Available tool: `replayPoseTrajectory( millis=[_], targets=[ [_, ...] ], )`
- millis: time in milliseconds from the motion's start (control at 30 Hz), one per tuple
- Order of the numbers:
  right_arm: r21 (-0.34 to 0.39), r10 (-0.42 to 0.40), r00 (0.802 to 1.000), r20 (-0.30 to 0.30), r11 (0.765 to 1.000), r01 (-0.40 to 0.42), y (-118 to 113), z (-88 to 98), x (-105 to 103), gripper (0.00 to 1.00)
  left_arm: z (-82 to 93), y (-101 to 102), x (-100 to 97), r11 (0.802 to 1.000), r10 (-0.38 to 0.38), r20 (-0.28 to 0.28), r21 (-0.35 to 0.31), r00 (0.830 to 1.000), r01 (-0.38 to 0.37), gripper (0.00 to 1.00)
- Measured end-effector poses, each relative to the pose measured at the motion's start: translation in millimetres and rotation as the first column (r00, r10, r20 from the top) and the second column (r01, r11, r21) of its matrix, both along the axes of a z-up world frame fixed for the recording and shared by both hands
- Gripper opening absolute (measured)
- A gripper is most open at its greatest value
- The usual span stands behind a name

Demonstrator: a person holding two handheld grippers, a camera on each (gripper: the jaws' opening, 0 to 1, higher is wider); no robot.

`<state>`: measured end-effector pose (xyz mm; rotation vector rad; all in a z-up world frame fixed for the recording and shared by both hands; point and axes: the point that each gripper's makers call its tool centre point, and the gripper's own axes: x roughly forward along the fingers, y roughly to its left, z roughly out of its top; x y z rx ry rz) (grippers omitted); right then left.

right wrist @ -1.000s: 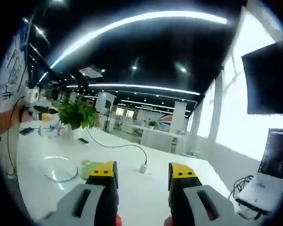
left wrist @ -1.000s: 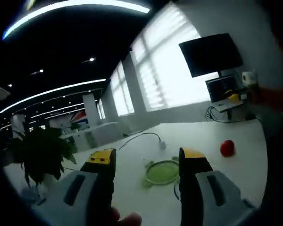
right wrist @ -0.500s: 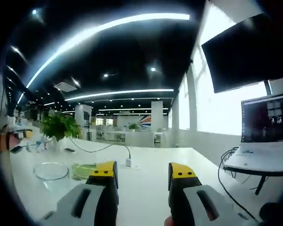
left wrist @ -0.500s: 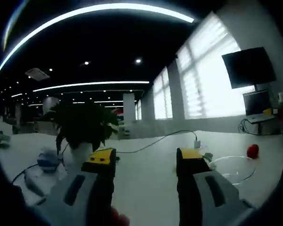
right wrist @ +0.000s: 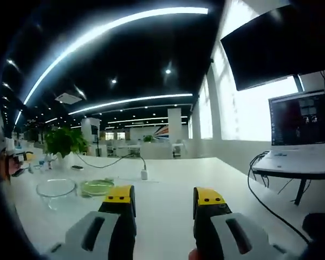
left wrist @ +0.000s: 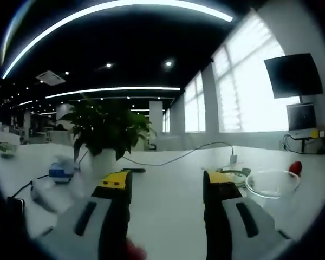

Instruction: Open container latches remove lid place lid upside down on tabletop take tomato from container place on tabletop

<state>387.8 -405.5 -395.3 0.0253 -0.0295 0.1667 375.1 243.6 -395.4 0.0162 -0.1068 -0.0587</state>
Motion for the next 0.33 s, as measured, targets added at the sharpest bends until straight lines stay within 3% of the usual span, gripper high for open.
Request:
replayPoseTrajectory(
  millis=[333],
  targets=[
    [-0.002, 0.002, 1.0, -0.001, 1.0, -0.002, 1.0, 0.2, -0.2, 0.36, 2.6, 0.9, -1.1, 1.0, 0.006, 0.002, 0.01, 1.0, -0.006, 0.47]
  ],
)
